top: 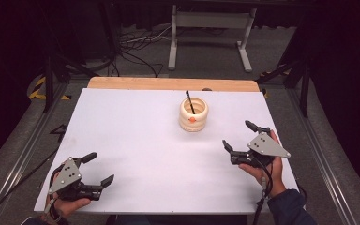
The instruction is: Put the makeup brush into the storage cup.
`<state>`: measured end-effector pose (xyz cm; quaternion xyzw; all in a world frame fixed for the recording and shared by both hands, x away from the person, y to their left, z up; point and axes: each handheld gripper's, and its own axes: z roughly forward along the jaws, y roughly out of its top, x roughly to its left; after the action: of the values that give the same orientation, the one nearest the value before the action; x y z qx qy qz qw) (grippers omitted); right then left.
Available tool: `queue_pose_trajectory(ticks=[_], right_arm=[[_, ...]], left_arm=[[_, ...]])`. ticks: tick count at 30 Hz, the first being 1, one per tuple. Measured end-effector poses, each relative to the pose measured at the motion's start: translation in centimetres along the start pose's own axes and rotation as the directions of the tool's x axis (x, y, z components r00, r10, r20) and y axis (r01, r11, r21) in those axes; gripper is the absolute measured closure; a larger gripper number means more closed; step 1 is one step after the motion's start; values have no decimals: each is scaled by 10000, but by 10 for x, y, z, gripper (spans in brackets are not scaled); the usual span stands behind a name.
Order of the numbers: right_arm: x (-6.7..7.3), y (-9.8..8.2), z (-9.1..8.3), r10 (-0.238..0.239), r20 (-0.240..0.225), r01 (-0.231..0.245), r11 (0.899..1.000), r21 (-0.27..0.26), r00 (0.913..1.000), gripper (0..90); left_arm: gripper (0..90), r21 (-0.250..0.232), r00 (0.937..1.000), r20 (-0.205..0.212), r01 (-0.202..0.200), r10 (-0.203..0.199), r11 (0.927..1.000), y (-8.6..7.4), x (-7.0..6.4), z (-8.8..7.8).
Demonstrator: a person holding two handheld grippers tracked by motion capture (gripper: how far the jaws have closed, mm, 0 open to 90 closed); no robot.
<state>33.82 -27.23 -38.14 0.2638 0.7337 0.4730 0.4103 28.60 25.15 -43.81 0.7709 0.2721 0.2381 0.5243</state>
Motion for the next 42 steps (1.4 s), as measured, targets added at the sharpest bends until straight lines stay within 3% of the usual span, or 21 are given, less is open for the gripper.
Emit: queue_pose_trajectory(ticks=[16, 42], right_arm=[[8, -21, -18, -280, -60, 282, 9989, 366, 9996, 68], [7, -52, -47, -114, -76, 120, 9960, 885, 9999, 67]], left_arm=[[69, 75, 10000, 54, -31, 30, 10000, 0, 0, 0], [69, 8, 9999, 39, -106, 106, 9999, 1, -1, 0]])
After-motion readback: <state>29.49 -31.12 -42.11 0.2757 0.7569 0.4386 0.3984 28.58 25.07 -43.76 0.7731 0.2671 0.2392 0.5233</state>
